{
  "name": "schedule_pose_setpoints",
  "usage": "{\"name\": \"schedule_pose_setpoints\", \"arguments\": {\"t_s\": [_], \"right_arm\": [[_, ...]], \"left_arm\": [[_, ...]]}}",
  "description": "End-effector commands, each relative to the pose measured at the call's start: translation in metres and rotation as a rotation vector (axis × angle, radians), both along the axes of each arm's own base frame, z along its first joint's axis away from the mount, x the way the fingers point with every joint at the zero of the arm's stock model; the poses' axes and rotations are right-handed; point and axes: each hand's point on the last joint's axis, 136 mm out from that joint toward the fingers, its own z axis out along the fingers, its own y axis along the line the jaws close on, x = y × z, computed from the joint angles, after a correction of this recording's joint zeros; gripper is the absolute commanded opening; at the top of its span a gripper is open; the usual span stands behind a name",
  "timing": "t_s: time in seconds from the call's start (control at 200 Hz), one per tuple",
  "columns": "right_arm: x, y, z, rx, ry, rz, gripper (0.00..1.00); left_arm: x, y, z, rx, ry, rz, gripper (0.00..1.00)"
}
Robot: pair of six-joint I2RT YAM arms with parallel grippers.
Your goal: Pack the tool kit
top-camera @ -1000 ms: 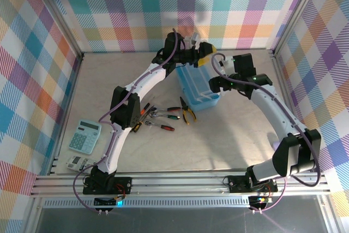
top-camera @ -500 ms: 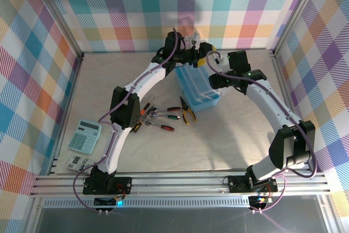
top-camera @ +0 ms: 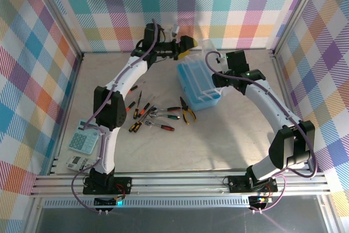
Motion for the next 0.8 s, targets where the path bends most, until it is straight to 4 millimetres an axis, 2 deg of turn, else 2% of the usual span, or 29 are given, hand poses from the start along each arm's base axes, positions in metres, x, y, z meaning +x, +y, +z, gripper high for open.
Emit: {"name": "schedule_pose_setpoints", "arguments": {"t_s": [0.0, 0.205, 0.395, 0.58, 0.795], "right_arm": [[0.004, -0.016, 0.008, -0.022, -0.031, -0.105, 0.54], [0.004, -0.023, 0.016, -0.002, -0.055, -0.156, 0.54], [0.005, -0.02, 0.017, 0.038, -0.051, -0.156, 0.53], [0.004, -0.017, 0.014, 0.055, -0.043, -0.152, 0.52], [0.003, -0.017, 0.011, 0.059, -0.035, -0.152, 0.52]], "left_arm": [[-0.018, 0.016, -0.007, 0.076, -0.024, 0.004, 1.0], [-0.038, 0.041, -0.095, 0.279, 0.106, 0.046, 1.0], [-0.042, 0.052, -0.153, 0.414, 0.19, 0.061, 1.0], [-0.037, 0.046, -0.181, 0.458, 0.224, 0.053, 1.0], [-0.03, 0.027, -0.193, 0.463, 0.226, 0.029, 1.0]]}}
